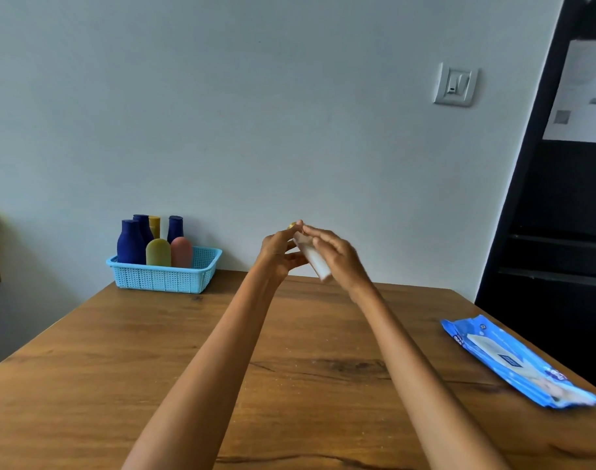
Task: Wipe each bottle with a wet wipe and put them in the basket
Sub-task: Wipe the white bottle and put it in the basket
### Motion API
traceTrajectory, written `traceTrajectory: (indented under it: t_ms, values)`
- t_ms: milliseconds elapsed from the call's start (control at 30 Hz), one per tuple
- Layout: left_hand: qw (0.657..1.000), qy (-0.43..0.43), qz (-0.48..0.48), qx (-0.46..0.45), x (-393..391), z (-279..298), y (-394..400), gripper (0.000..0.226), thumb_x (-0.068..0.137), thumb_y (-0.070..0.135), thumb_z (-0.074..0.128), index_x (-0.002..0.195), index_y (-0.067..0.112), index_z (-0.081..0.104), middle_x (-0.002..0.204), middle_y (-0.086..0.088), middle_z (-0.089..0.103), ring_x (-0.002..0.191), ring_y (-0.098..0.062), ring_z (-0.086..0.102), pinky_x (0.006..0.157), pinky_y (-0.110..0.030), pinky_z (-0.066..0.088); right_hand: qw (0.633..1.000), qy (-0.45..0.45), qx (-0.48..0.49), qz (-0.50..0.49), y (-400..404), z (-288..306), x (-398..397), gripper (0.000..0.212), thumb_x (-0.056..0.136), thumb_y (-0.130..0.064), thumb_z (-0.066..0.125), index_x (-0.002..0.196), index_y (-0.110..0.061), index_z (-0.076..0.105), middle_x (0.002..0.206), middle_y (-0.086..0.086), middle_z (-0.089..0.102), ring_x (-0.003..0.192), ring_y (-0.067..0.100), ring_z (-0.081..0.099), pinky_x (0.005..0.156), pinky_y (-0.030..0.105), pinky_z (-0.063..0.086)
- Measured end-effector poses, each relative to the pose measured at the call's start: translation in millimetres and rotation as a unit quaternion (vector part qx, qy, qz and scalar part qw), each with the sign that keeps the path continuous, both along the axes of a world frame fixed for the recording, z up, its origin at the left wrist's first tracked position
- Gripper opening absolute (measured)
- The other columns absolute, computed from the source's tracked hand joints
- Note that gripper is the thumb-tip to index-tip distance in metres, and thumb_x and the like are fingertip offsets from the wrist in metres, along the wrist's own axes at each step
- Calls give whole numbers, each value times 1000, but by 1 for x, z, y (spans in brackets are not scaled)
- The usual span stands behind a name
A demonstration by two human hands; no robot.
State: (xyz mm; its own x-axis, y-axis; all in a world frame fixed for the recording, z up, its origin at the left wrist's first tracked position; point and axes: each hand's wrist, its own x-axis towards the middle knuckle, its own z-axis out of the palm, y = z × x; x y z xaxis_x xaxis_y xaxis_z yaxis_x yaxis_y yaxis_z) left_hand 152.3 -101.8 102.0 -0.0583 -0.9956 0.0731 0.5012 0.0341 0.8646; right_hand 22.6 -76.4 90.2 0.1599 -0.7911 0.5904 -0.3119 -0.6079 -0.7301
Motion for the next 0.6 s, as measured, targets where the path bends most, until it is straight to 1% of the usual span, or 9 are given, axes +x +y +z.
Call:
traceTrajectory:
  t_ms: [67,100,133,200,267,367,433,533,600]
  values:
    - [1000,6,7,-17,2,2,0,11,87,18,66,87,7,63,89,-12,59,78,-29,62,67,-40,55,999,12,27,24,1,-2,6,34,100,-25,41,133,-26,52,140,-8,48,125,5,45,97,14,39]
    - [1000,0,9,-29,3,3,-1,11,87,17,65,88,6,63,90,-12,59,77,-27,62,65,-39,55,999,6,36,22,1,-2,6,36,101,-28,40,135,-27,49,142,-8,46,126,5,45,94,12,40]
    - [999,-9,8,-41,4,4,-1,12,88,16,65,90,5,63,92,-12,59,78,-27,63,63,-37,55,999,-1,46,12,1,-2,6,38,101,-31,39,137,-28,46,143,-7,45,124,7,46,88,10,41]
    - [998,-22,3,-59,3,5,0,23,87,17,66,103,1,62,100,-14,59,81,-28,63,63,-37,56,997,-20,75,-10,2,-2,3,40,100,-36,37,140,-29,42,140,-5,47,117,8,49,79,9,42]
    - [997,-25,-1,-70,-2,4,2,31,87,18,66,112,0,60,103,-13,59,81,-29,64,65,-37,56,994,-40,99,-18,3,-2,-2,40,101,-39,35,139,-29,44,132,-7,52,111,7,51,76,11,42]
    - [997,-12,12,-79,-11,2,3,27,88,17,65,111,4,59,97,-7,61,77,-27,63,71,-38,57,988,-58,137,-32,2,-1,-7,36,101,-42,33,125,-27,56,115,-3,60,99,9,56,72,19,45]
    - [996,-11,21,-90,-16,-1,3,25,87,16,65,109,6,59,96,-6,62,78,-26,63,76,-39,56,984,-64,162,-43,1,1,-10,37,100,-41,35,111,-20,62,101,1,64,92,14,58,71,24,44]
    - [994,-23,35,-105,-20,-4,4,29,87,15,66,113,5,58,93,-5,62,79,-24,62,79,-38,54,977,-59,195,-66,1,6,-15,36,98,-41,40,101,-14,64,85,0,63,82,15,57,72,28,43]
    - [993,-20,53,-103,-21,-4,6,38,86,16,67,120,3,56,96,-6,62,85,-24,62,76,-36,54,972,-50,211,-89,1,5,-18,32,97,-38,42,90,-13,61,79,0,59,75,14,53,70,27,41]
